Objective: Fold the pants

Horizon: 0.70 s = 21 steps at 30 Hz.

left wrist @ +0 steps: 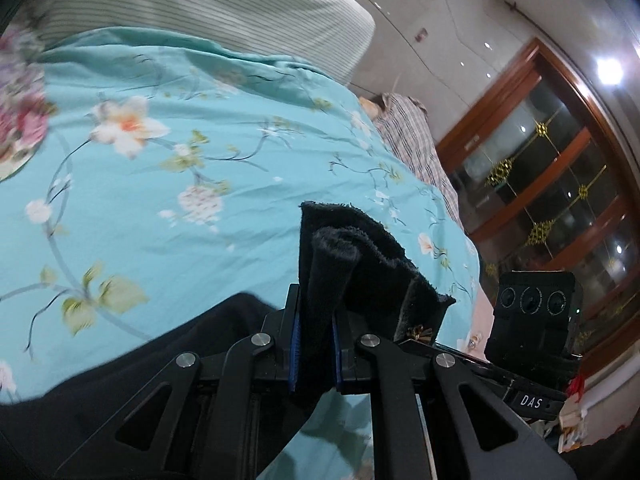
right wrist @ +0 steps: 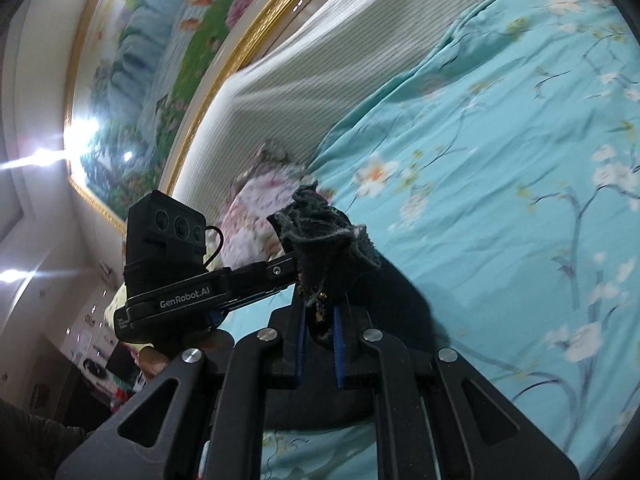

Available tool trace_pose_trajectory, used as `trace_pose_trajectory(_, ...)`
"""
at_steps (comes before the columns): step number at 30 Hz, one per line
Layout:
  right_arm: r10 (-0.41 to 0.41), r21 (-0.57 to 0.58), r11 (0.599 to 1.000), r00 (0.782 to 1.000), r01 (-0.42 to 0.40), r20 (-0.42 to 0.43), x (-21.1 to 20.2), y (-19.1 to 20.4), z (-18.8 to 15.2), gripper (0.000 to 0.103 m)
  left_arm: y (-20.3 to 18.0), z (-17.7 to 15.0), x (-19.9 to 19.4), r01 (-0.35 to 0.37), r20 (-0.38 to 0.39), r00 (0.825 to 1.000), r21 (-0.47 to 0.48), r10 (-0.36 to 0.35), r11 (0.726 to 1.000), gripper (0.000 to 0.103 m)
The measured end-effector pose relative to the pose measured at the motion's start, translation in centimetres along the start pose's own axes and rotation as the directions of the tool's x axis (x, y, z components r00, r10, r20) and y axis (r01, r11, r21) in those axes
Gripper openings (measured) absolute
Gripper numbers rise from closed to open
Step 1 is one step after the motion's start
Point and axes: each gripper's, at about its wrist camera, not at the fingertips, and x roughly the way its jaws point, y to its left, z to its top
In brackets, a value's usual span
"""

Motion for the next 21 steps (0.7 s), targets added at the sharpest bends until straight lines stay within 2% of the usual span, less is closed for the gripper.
trace_pose_trajectory(3, 0.003, -0.024, 1.000, 0.999, -0.004, -0.048, 1.4, 0.8, -0.9, 0.012, 1.4, -1.5, -1.2, -0.023, 0.025, 0.999, -0.017, 0.023, 1.000, 0.012)
trace_pose_trajectory(8, 0.004, -0.045, 0.999, 0.993, -0.009, -0.121, 3.9, 1.4, -2.3, 0.012, 4.2, -3.3, -1.8, -0.047, 0.023, 0.999, -0.066, 0.049, 0.997, 0.012)
trace_pose_trajectory(12, -0.001, -0.041, 0.999, 0.983, -0.006, -0.183, 5.8, 1.0, -3.6, 0.012, 6.6, -4.9, -1.9, -0.086, 0.018, 0.996, -0.114, 0.089, 0.990, 0.012)
trace_pose_trajectory(21, -0.044, -0.053, 0.998, 0.958, 0.030, -0.282, 8.4, 0.2, -5.8, 0.013, 9.8, -7.8, -1.9, -0.111, -0.004, 0.994, -0.188, 0.112, 0.976, 0.009)
